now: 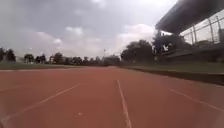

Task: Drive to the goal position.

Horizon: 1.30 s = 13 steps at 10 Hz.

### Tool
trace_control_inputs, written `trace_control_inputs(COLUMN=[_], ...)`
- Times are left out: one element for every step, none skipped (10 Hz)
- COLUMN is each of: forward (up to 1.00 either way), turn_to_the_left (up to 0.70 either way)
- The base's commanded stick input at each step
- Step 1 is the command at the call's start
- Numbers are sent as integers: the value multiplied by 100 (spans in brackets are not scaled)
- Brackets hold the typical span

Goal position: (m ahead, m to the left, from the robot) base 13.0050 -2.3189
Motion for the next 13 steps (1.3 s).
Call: trace_control_inputs(forward=[45,45,45,45,45,45,45,45,45,45,45,45,45], turn_to_the_left=[-27,-27,-27,-27,-27,-27,-27,-27,-27,-25,-11,0,0])
